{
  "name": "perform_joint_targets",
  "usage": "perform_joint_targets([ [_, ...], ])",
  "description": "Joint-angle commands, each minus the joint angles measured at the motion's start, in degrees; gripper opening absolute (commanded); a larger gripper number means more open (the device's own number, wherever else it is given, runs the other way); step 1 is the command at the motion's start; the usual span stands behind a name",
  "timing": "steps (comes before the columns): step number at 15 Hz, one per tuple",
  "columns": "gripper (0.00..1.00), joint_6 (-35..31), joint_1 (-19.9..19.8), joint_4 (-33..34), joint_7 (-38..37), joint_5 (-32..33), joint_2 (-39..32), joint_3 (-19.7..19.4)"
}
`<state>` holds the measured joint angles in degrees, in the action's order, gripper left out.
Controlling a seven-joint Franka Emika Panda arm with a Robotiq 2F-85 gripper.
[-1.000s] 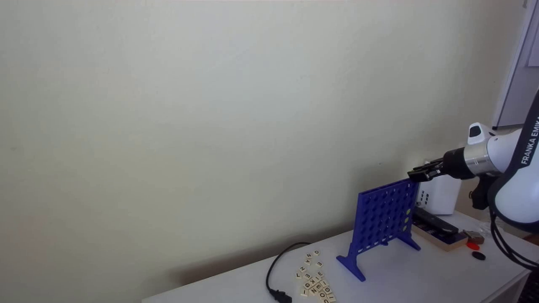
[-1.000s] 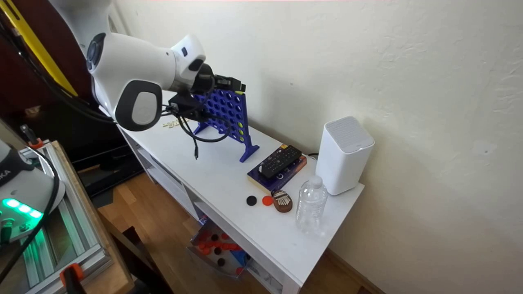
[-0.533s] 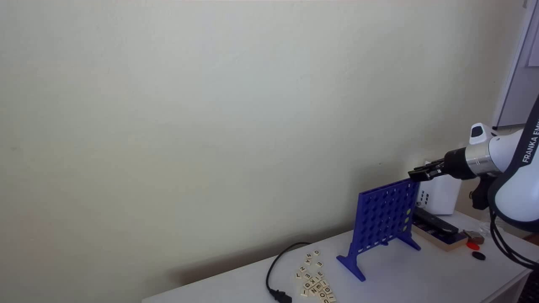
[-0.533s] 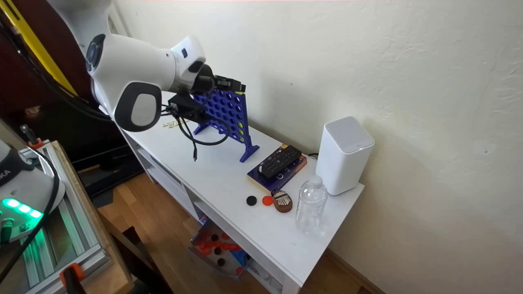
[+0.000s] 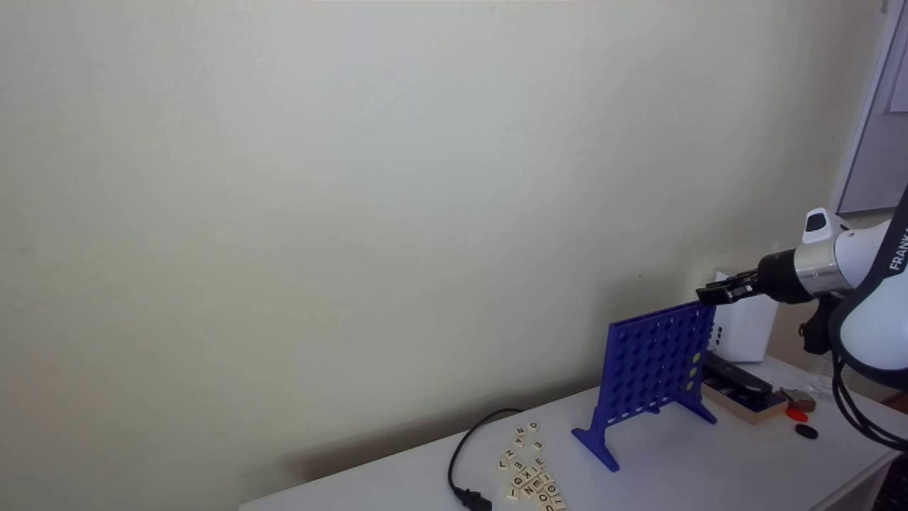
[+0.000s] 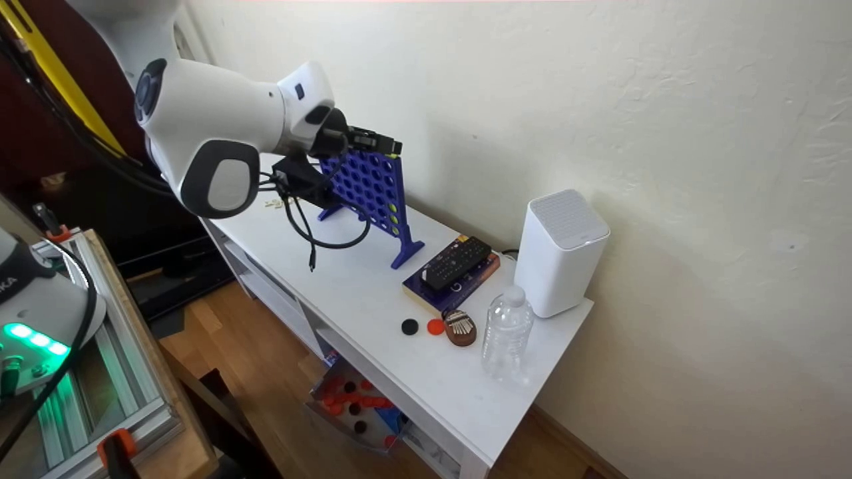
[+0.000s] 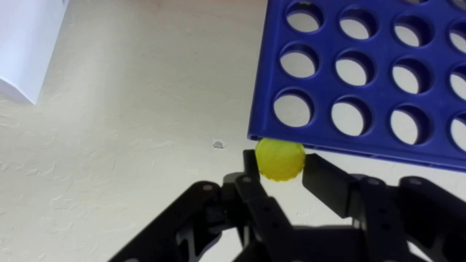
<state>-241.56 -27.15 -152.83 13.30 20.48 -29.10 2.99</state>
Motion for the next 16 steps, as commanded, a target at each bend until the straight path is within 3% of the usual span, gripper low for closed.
perform_joint_targets([
  [1, 0.13, -0.8, -2.3, -0.8, 2.1, 0.4, -0.9, 2.0],
  [10, 0.13, -0.8, -6.1, -3.2, 2.5, 0.6, 0.9, 4.9],
  [16, 0.13, -0.6, -11.5, -3.8, 3.6, 0.1, 1.5, 9.3],
])
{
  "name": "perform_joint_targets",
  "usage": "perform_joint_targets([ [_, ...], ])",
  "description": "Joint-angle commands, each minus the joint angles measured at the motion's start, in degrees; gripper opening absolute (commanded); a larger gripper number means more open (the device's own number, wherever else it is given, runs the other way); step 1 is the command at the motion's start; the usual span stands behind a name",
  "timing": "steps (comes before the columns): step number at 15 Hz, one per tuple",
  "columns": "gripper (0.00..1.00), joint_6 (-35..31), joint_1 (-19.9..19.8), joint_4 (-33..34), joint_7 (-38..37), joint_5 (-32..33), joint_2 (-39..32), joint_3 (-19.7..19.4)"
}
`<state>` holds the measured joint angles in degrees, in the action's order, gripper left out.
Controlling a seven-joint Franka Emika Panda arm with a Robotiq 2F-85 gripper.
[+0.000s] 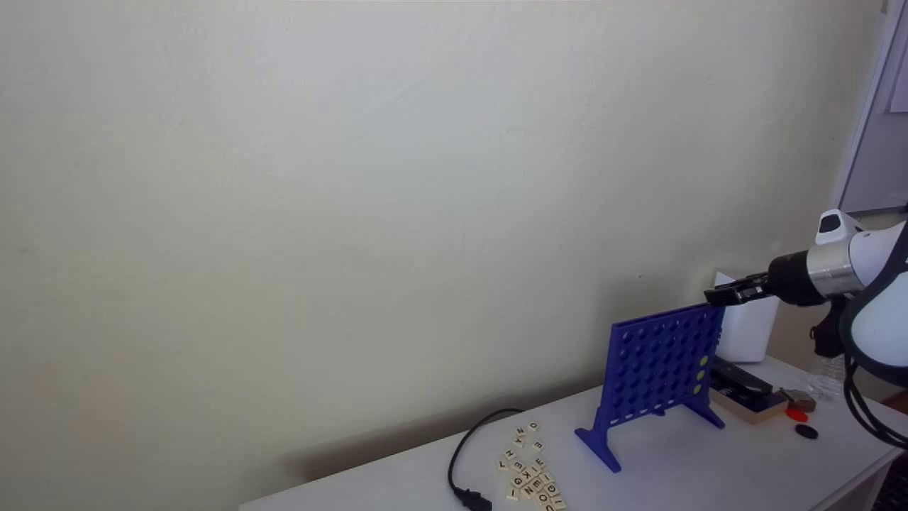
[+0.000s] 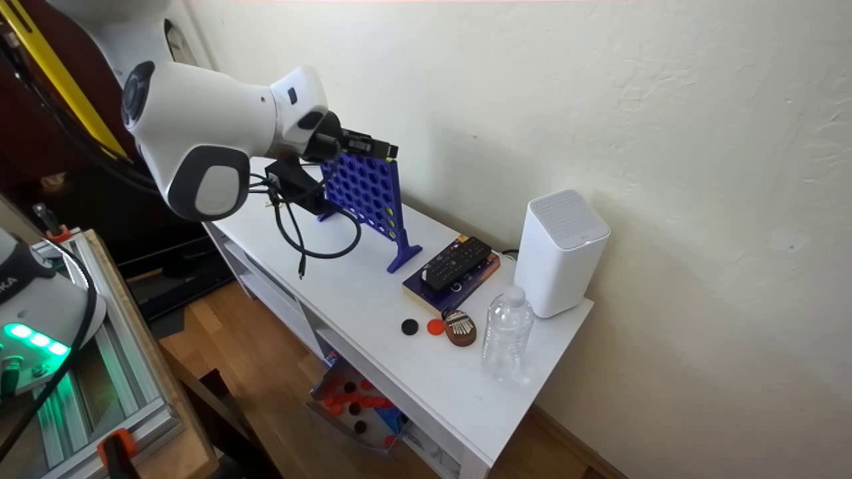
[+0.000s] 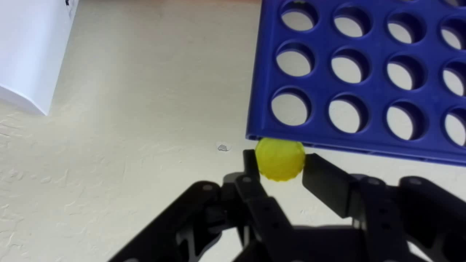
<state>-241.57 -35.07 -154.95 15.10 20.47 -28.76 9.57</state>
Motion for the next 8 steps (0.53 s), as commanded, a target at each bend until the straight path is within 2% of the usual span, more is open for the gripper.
perform_joint_targets([
  [1, 0.13, -0.6, -4.3, -1.9, 2.0, 0.5, 1.0, 3.2],
  [8, 0.13, -1.0, -9.2, -2.6, 5.8, -0.9, 0.1, 8.3],
])
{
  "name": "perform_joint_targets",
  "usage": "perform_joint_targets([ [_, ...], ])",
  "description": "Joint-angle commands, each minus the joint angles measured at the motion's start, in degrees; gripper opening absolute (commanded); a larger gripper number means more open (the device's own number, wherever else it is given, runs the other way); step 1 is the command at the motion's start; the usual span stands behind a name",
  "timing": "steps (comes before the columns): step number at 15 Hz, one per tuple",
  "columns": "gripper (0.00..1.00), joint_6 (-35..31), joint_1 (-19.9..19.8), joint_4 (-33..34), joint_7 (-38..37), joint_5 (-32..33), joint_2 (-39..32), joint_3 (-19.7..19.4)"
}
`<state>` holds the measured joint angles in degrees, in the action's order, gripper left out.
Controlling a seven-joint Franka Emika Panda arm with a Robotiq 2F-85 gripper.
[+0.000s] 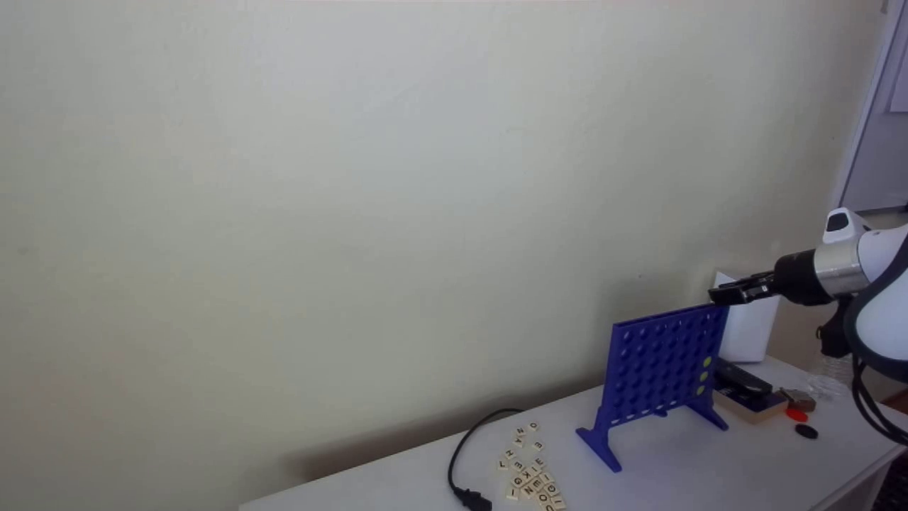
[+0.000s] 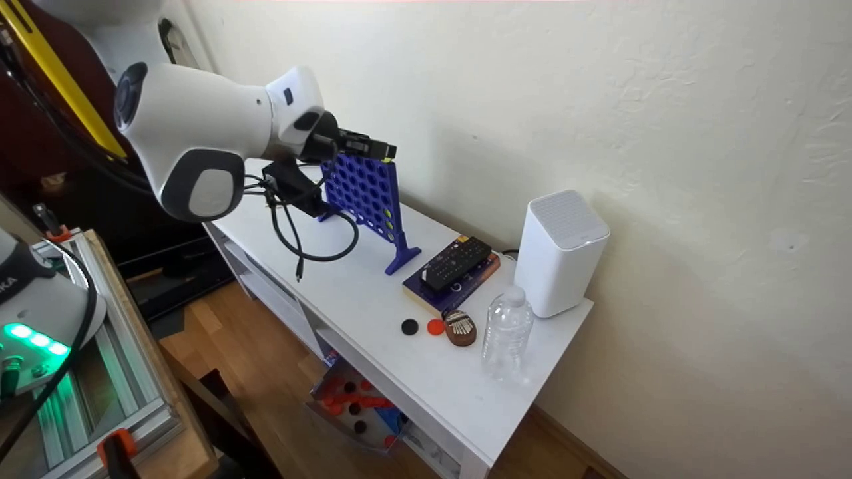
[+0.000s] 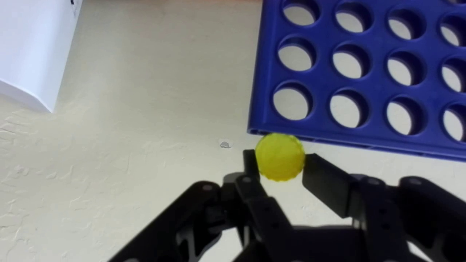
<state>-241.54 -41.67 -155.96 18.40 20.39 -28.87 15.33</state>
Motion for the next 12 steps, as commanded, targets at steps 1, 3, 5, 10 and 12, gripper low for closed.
perform_joint_targets([
  [1, 0.13, -1.1, -2.9, -1.8, 2.9, -1.2, 0.1, 2.9],
  [3, 0.13, -1.1, -3.3, -2.4, 3.9, -1.5, -0.4, 3.4],
  [5, 0.13, -1.0, -2.7, -1.2, 4.8, -1.6, -2.2, 2.9],
  [10, 0.13, -0.9, -3.5, -1.2, 6.6, -3.5, -2.3, 4.3],
  [12, 0.13, -0.9, -3.7, -1.2, 6.9, -3.4, -2.3, 4.6],
])
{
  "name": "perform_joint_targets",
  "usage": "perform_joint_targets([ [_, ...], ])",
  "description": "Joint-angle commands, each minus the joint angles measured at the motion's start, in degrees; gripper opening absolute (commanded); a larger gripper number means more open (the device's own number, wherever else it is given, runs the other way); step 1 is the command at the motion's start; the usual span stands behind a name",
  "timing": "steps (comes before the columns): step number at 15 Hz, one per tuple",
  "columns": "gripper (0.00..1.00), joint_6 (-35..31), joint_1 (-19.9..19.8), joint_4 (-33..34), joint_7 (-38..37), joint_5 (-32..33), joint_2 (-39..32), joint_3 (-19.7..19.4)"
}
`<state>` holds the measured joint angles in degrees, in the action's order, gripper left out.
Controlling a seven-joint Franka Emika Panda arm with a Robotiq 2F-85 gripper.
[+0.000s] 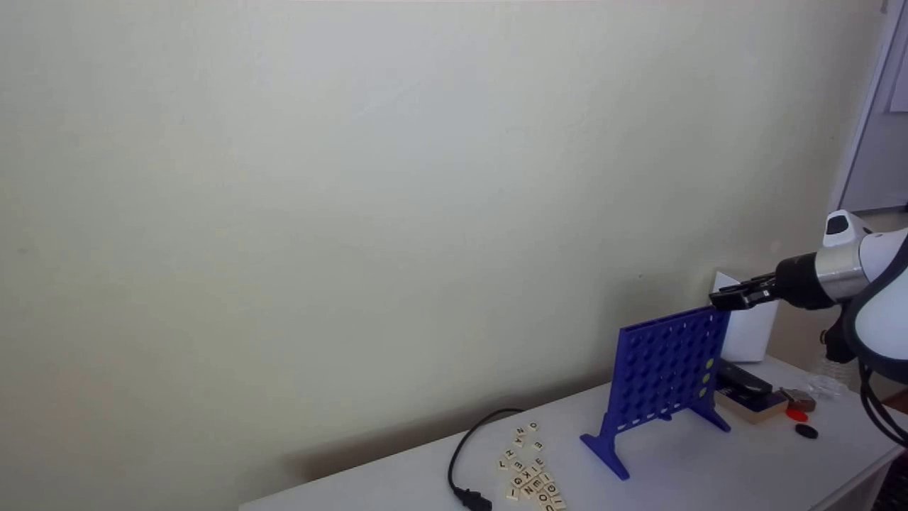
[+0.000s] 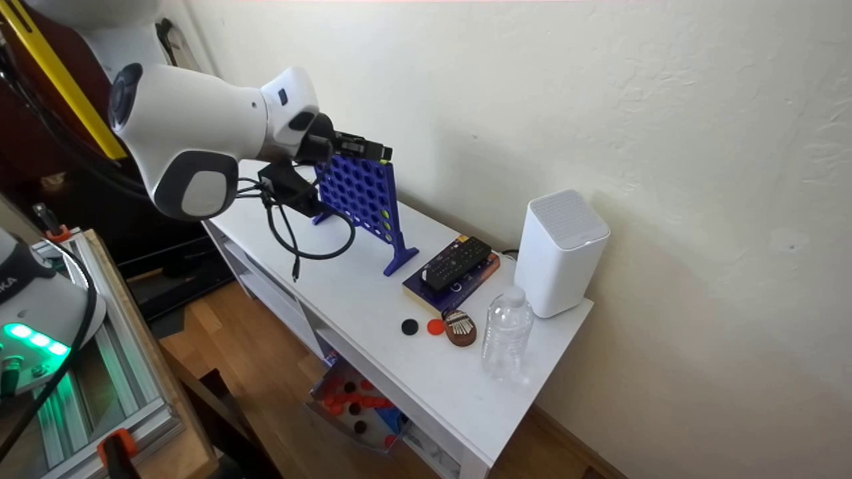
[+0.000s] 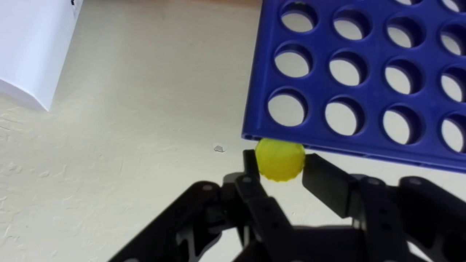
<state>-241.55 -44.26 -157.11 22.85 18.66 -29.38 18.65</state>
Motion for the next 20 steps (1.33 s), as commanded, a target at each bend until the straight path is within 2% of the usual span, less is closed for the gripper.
perform_joint_targets([
  [1, 0.13, -0.9, -1.3, 0.0, 2.5, -1.6, -1.7, 1.4],
  [2, 0.13, -0.9, -1.5, 0.0, 2.3, -1.3, -1.6, 1.5],
  [3, 0.41, -0.9, -1.9, 0.0, 2.2, -1.0, -1.6, 1.7],
  [4, 0.57, -1.1, -1.9, 0.0, 2.2, -0.9, -1.7, 1.7],
  [5, 0.66, -1.5, -1.8, 0.0, 2.3, -0.9, -2.1, 1.5],
  [6, 0.68, -1.5, -2.3, 0.0, 2.3, -0.6, -2.3, 1.8],
  [11, 1.0, -1.5, -4.0, 0.0, 2.0, -0.2, -2.2, 2.9],
  [14, 1.0, -1.5, -4.3, -0.1, 0.8, -0.8, -2.1, 3.3],
  [17, 1.0, -1.4, -2.3, -0.1, -1.7, -1.5, -2.4, 1.6],
  [20, 1.0, -1.0, -2.2, -0.1, -4.3, -1.7, -1.1, 1.5],
])
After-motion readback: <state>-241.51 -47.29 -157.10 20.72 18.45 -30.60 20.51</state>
